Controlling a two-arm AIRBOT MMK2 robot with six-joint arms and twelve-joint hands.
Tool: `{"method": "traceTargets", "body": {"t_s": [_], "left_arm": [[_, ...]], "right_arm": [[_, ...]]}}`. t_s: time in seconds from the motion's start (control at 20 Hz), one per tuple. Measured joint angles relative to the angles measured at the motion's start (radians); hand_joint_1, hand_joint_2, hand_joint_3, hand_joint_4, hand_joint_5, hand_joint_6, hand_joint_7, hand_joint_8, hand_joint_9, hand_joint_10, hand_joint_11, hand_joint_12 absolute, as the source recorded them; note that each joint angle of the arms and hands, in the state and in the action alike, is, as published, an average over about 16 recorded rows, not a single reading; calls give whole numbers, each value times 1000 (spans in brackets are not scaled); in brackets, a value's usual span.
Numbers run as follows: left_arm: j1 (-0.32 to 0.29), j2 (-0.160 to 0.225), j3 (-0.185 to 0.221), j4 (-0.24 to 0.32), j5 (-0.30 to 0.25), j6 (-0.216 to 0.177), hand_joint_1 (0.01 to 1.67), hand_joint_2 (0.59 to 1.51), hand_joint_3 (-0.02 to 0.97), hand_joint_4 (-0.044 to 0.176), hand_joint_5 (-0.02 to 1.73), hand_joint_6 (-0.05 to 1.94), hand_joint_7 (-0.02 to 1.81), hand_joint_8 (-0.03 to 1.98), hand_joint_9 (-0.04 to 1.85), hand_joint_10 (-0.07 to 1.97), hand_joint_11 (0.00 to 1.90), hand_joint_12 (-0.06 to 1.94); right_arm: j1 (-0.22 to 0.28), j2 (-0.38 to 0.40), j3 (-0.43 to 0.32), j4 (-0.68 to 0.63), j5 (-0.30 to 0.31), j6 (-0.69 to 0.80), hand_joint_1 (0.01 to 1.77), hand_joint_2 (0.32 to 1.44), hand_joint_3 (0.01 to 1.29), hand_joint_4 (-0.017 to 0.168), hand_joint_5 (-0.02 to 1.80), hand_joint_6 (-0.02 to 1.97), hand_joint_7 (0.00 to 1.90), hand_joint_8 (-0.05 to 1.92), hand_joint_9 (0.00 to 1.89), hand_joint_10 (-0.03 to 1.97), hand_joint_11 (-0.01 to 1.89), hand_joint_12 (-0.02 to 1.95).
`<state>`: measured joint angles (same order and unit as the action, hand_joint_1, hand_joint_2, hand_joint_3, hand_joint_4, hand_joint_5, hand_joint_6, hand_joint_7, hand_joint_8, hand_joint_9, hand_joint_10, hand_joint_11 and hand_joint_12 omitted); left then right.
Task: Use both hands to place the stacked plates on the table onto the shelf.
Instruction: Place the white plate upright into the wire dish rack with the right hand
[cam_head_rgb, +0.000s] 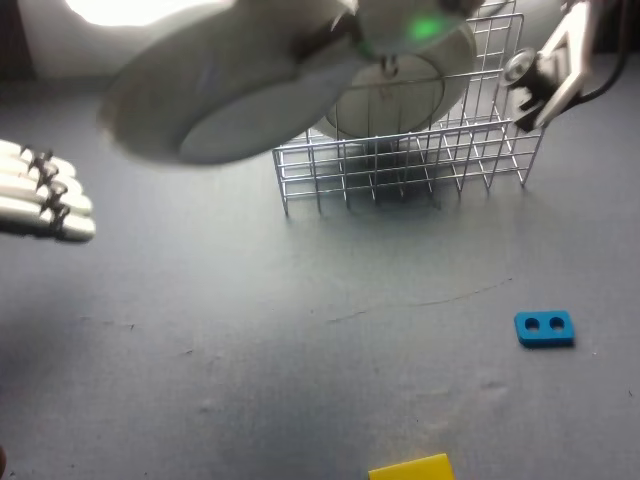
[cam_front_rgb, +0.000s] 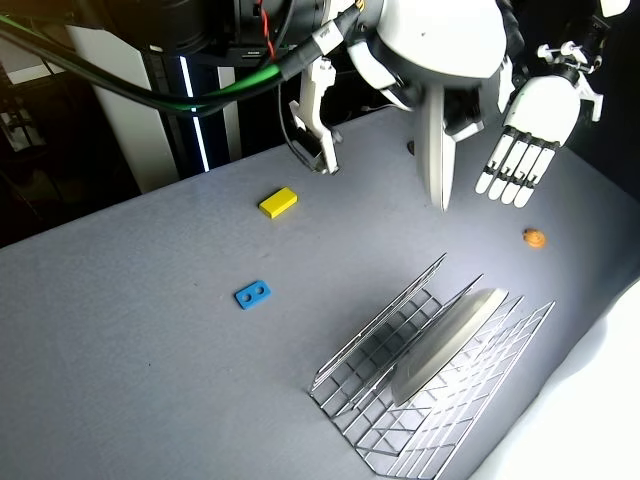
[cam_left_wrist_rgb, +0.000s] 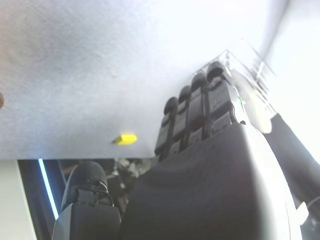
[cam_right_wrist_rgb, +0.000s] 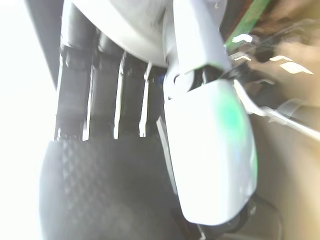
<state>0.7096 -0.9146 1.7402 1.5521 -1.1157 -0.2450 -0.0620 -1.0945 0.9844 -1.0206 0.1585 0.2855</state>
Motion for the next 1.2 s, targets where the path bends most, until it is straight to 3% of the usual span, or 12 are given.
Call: {"method": "traceTargets", "body": {"t_s": [0.45, 1.2], "left_arm": [[14, -4, 1, 1, 4, -15, 21, 1137, 19, 4, 20, 10, 14, 1, 22, 9, 20, 7], [7, -5, 2, 2, 6, -19, 20, 1139, 20, 3, 15, 10, 20, 1, 22, 9, 22, 7]], "right_arm": [[30, 12, 42, 20, -187, 129, 1371, 1019, 16, -8, 816, 1024, 997, 956, 1001, 1060, 851, 1096], [4, 5, 107, 38, -316, 206, 1372, 1020, 16, -7, 811, 1013, 986, 974, 996, 1057, 850, 1095]]}}
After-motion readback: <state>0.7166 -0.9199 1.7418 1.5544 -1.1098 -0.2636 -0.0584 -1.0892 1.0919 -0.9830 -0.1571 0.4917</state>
